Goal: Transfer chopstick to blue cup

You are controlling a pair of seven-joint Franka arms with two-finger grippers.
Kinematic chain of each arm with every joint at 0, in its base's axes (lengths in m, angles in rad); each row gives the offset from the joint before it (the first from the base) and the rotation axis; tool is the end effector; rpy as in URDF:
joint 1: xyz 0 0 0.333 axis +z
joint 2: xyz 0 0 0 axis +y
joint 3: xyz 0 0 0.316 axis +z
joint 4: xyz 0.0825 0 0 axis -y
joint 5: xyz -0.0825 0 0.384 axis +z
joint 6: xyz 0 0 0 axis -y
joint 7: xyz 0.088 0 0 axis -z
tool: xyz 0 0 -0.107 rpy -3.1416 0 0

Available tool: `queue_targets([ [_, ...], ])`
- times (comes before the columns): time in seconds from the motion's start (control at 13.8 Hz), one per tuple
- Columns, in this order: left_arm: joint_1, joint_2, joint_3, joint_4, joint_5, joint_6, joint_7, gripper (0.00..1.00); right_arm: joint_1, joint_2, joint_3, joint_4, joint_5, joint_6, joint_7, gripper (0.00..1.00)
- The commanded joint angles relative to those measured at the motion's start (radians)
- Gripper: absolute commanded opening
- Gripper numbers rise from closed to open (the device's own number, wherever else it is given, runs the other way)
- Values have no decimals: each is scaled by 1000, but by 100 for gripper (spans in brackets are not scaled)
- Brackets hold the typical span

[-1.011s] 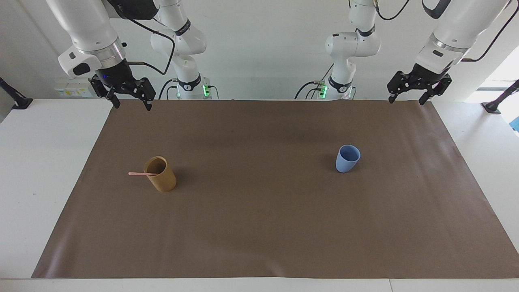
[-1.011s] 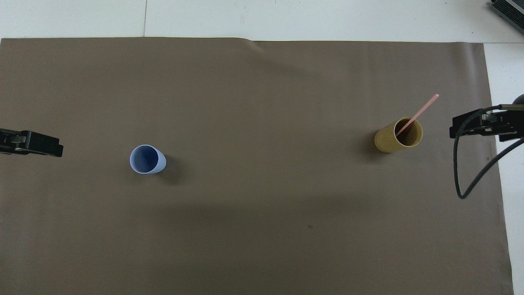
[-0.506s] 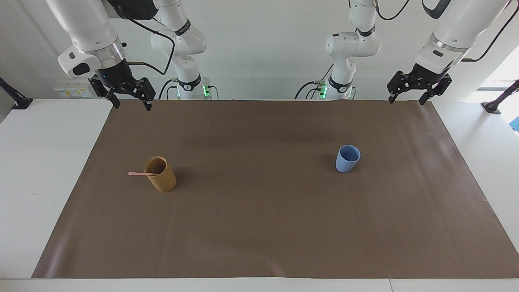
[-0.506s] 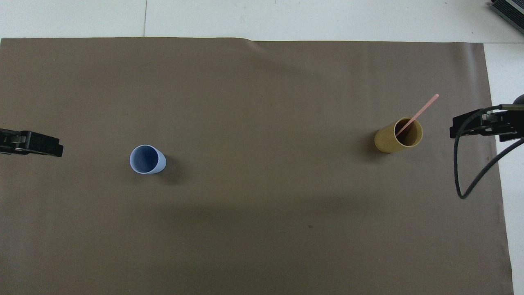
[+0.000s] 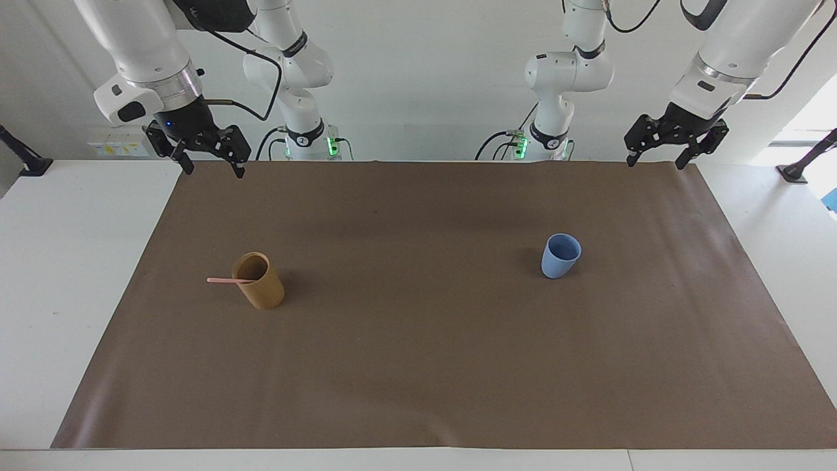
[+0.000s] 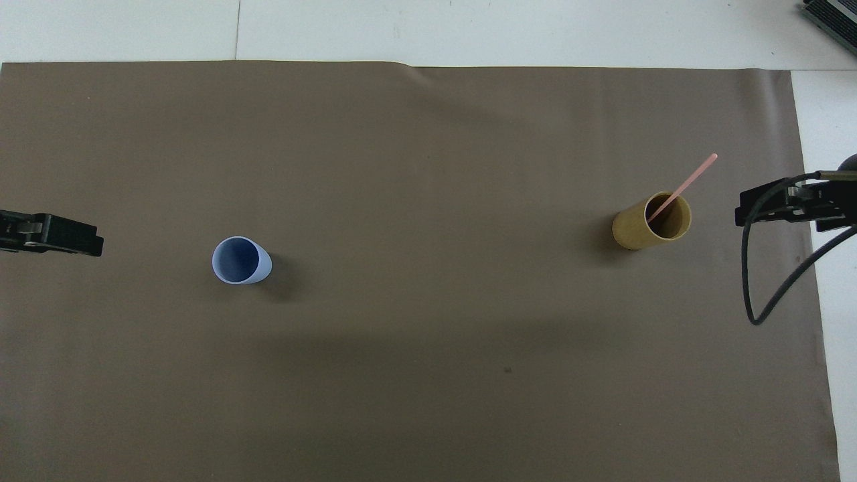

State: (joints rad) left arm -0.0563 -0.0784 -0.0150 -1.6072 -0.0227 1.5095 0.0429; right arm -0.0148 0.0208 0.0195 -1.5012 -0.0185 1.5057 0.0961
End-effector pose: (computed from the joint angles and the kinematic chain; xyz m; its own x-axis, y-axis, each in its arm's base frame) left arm 0.5221 -0.0402 0.6444 0.9932 -0.1152 -0.0184 -0.1148 -0.9931 0.0223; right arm 0.5548 0.0004 0.6399 0.9956 -0.0925 -0.0145 -0.0922 -0.9956 0.0196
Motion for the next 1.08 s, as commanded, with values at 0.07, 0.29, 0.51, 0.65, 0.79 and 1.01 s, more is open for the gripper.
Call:
queue_targets([
  [0.07, 21, -12, -11, 1, 6, -18, 18, 100, -10, -16, 7, -40, 5, 92, -21, 100],
  [0.29, 12, -17, -11, -16, 4, -8, 11, 100, -13, -16, 7, -51, 3, 142, -21, 100],
  [0.51, 3, -38, -20, -165, 1, 87, -21, 100, -13, -25, 7, -65, 5, 140, -18, 100],
  [0.65, -3, -69, -23, -297, 1, 208, -28, 100, -13, -25, 7, -66, 5, 139, -18, 100],
  [0.79, -25, -75, -23, -393, 1, 319, -75, 100, -13, -25, 7, -66, 5, 139, -16, 100],
  [1.01, -42, -57, -23, -497, 0, 455, -103, 100, -13, -25, 7, -66, 5, 142, -16, 100],
])
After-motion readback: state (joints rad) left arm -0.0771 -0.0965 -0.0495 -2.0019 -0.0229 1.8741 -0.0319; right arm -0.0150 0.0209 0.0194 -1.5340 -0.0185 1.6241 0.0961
